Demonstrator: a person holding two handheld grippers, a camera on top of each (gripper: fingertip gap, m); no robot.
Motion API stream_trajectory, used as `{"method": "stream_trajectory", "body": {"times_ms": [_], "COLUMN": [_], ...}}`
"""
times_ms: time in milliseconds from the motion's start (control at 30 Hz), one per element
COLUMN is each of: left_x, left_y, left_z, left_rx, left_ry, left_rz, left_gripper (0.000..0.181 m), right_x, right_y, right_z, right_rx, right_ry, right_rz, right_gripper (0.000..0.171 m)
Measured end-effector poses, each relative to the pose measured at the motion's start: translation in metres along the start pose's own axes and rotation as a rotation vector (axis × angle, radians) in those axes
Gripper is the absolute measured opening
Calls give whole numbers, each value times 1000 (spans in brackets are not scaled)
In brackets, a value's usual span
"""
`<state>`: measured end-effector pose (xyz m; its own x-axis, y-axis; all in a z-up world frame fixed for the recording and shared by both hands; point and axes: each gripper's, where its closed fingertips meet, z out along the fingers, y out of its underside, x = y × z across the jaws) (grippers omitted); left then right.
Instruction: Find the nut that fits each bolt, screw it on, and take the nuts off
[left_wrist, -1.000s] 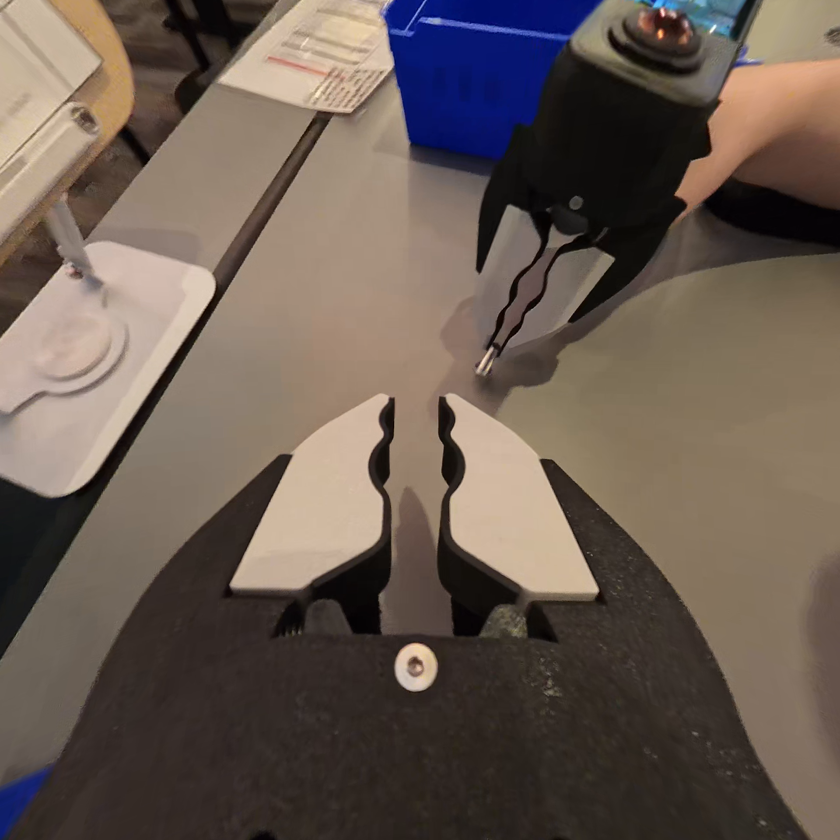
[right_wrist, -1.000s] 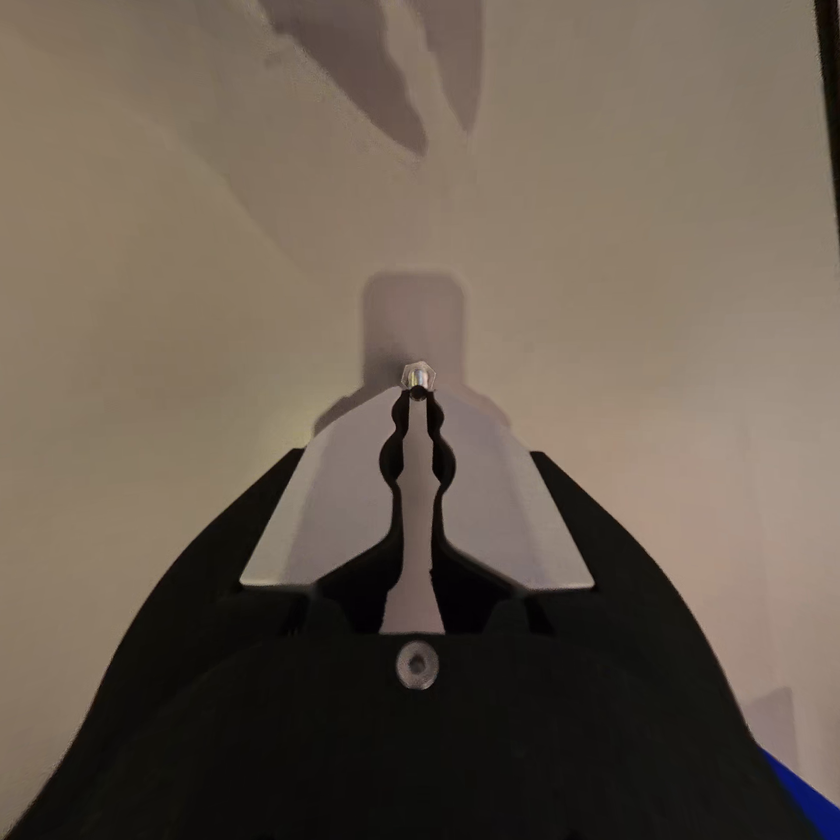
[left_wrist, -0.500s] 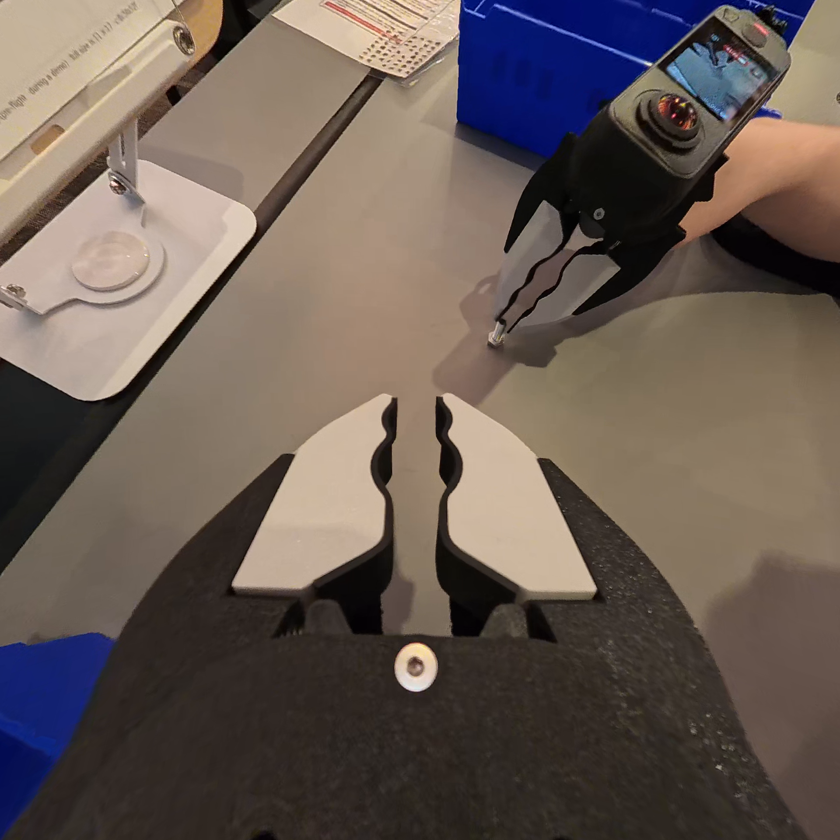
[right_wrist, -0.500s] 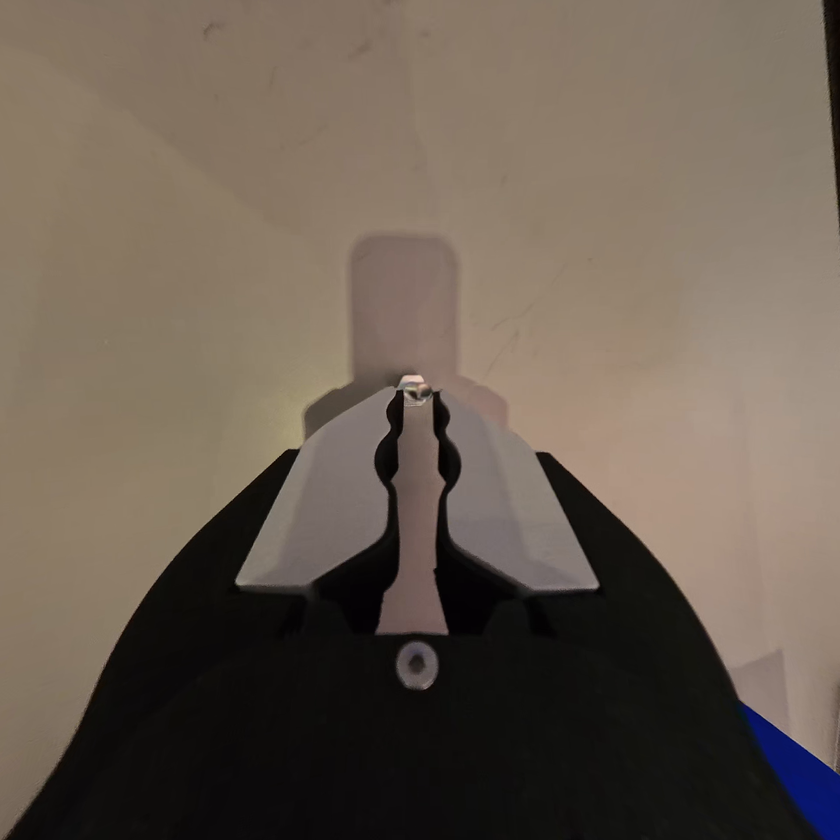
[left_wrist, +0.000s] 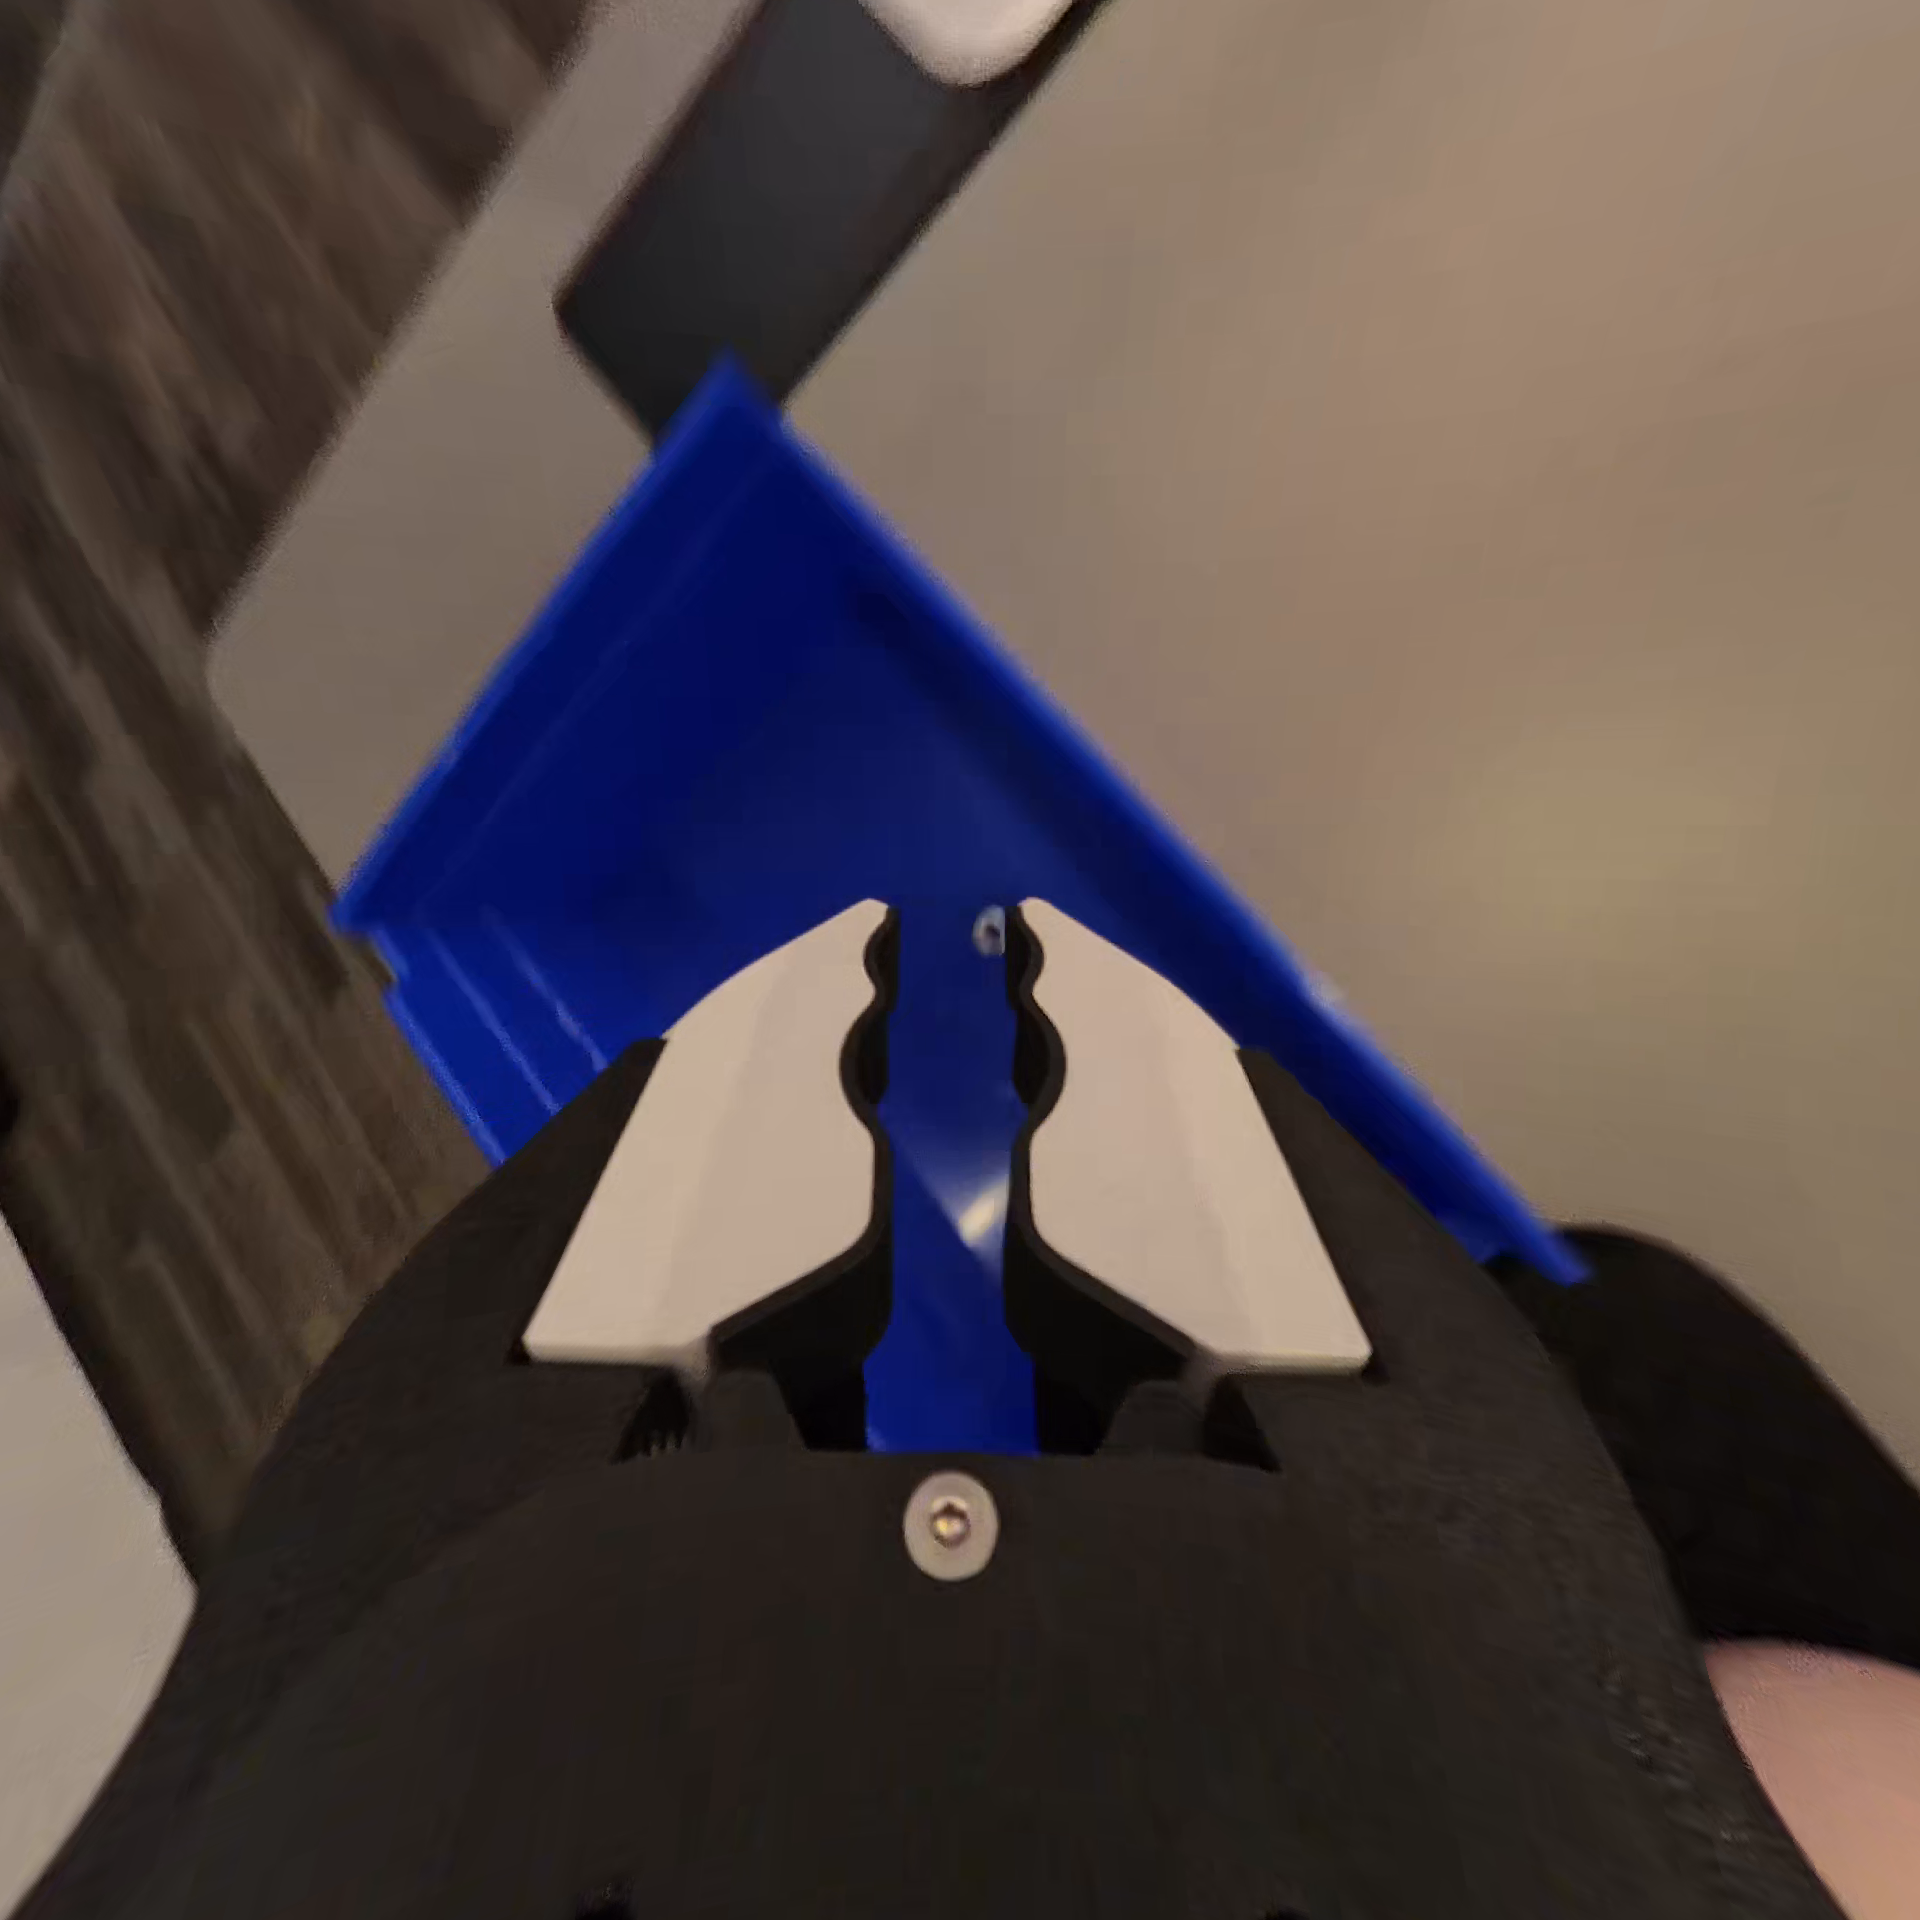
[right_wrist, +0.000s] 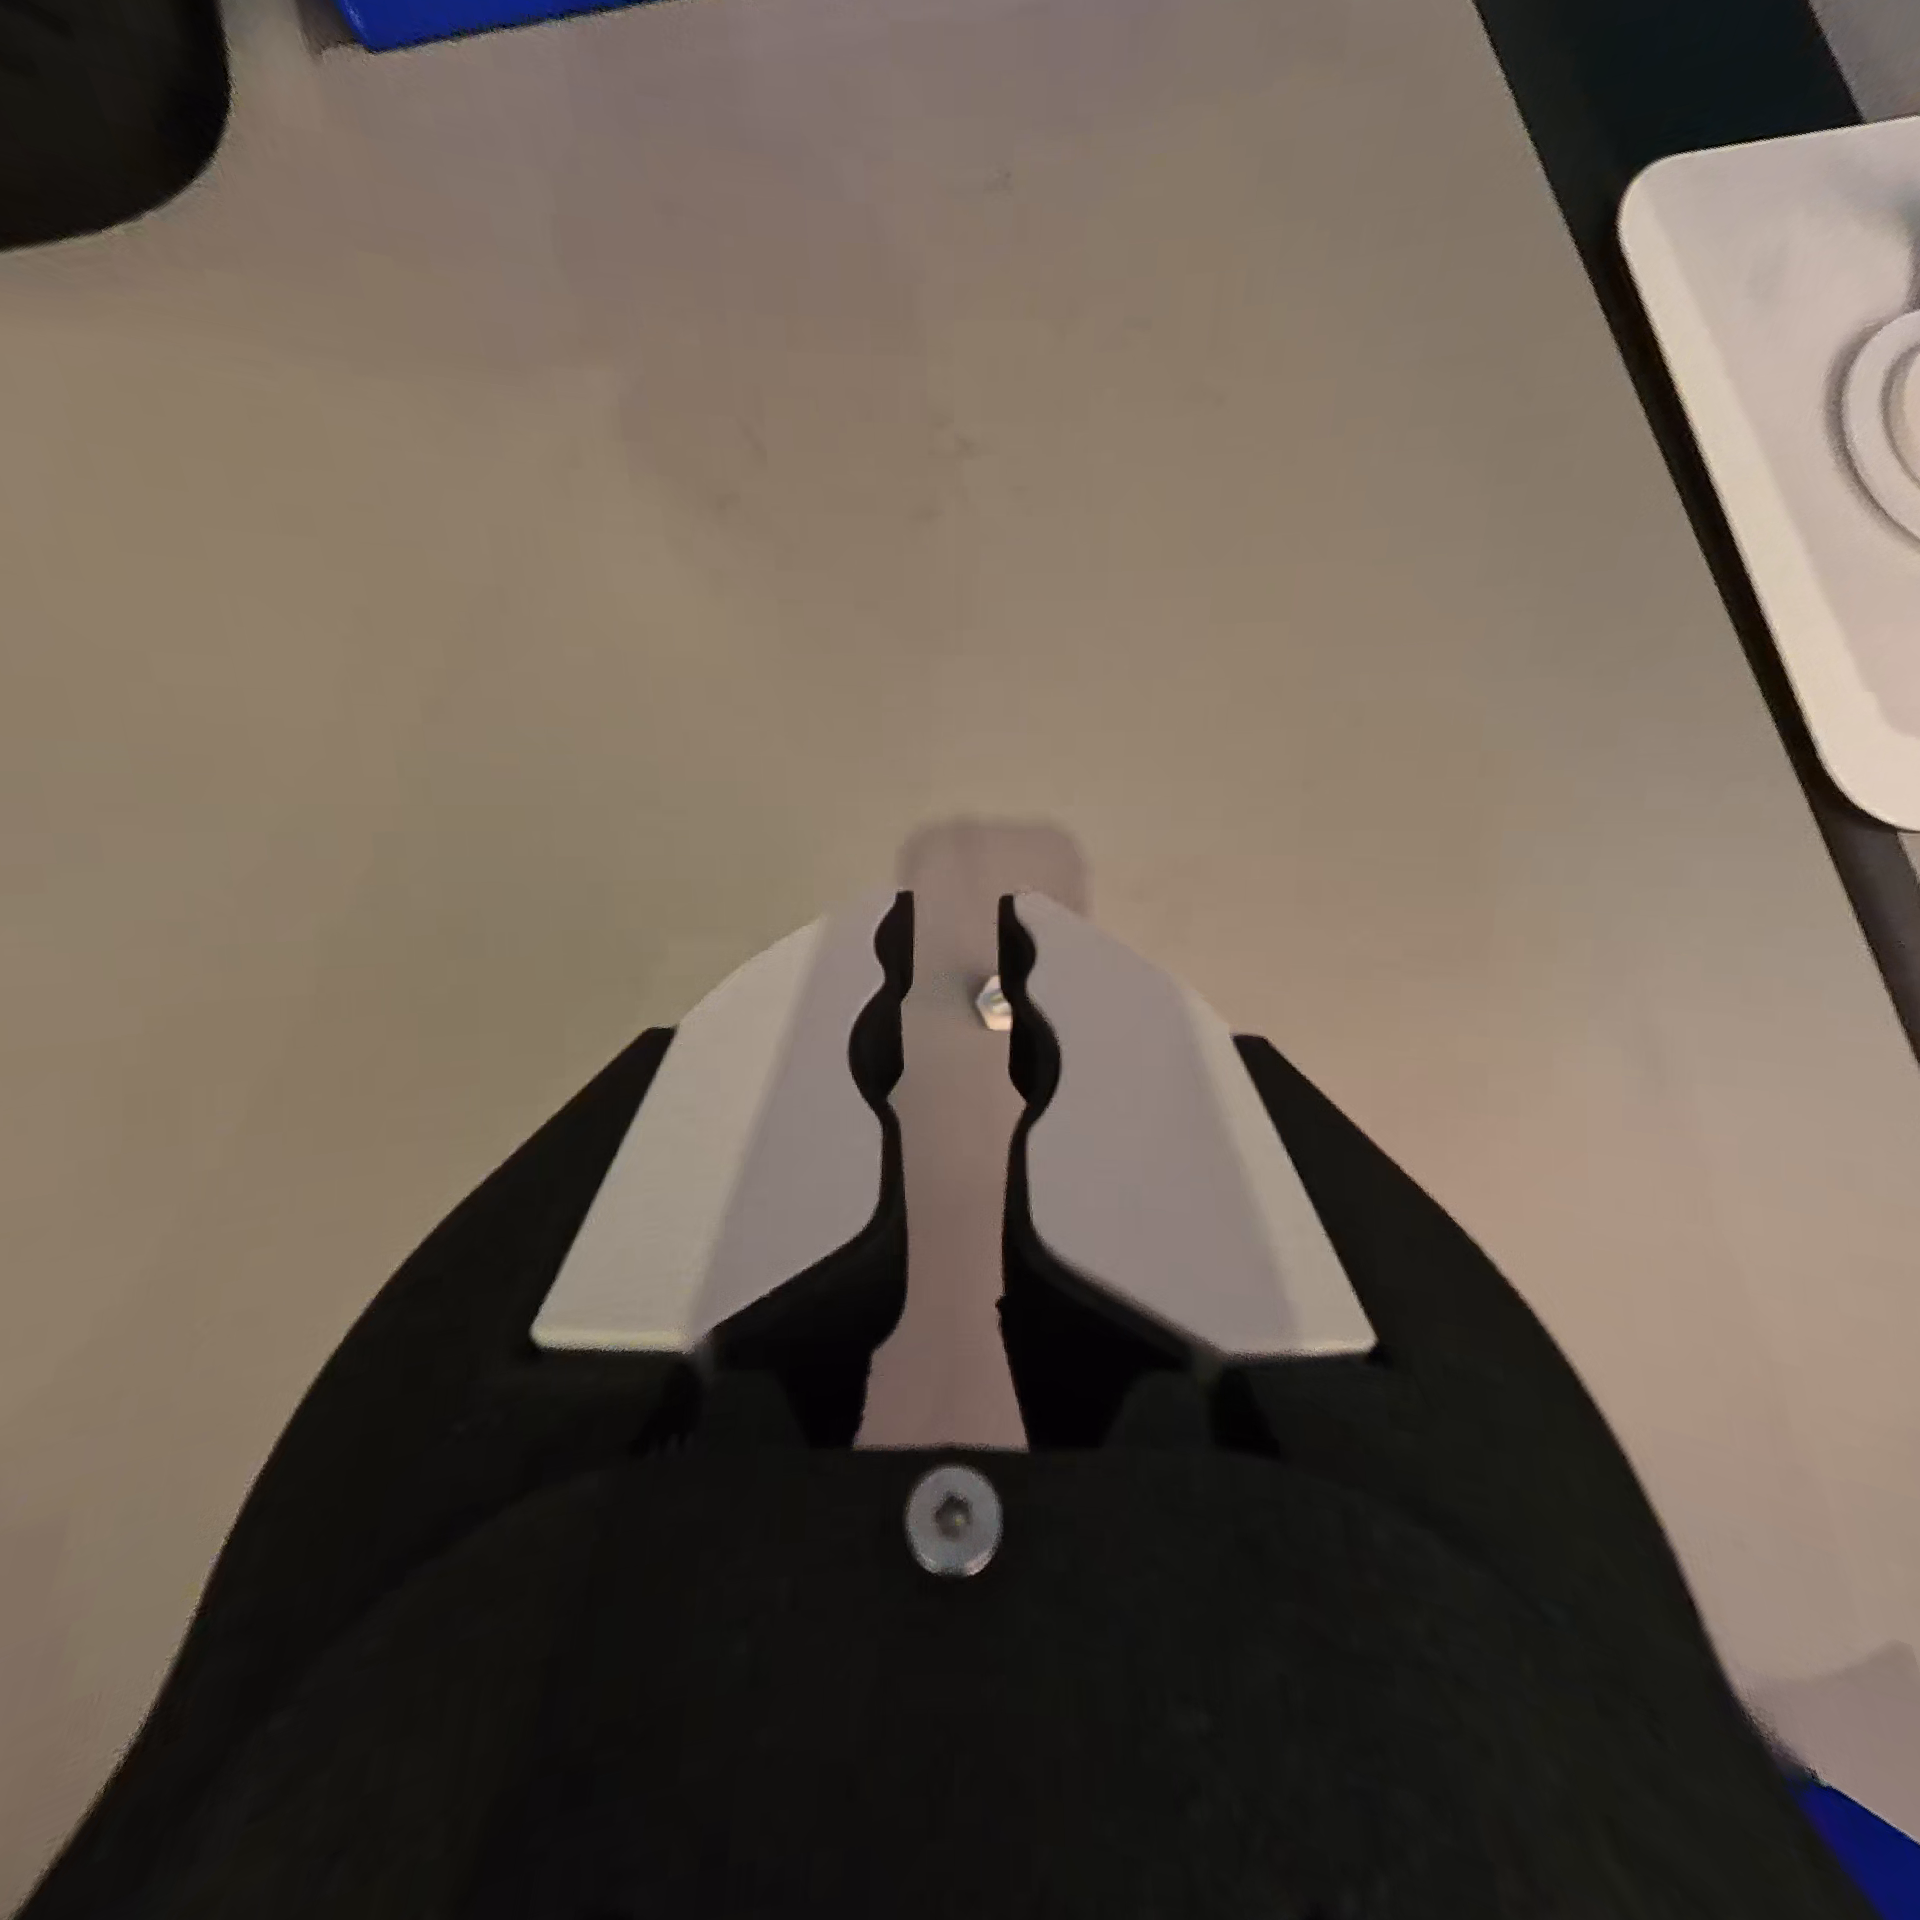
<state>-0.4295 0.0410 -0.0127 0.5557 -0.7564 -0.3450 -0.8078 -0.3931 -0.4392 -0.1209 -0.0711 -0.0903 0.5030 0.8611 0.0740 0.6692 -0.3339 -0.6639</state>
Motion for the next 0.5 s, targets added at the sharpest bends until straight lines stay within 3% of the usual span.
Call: {"method": "stream_trajectory", "body": {"times_ms": [133, 267, 500], "left_x": [-16, 11, 17], "left_y": [45, 50, 57], "left_z": [38, 72, 94], "left_rx": [-154, -125, -162], "left_ry": [27, 276, 329], "left_rz": [33, 33, 33], "left_gripper": [30, 31, 32], "right_x": [-4, -7, -7], "right_y": [0, 2, 3], "right_z": [0, 0, -1], "right_rx": [-22, -34, -34], "right_ry": [12, 4, 2], "right_rz": [-16, -16, -33], "right_gripper": [15, 14, 12]}}
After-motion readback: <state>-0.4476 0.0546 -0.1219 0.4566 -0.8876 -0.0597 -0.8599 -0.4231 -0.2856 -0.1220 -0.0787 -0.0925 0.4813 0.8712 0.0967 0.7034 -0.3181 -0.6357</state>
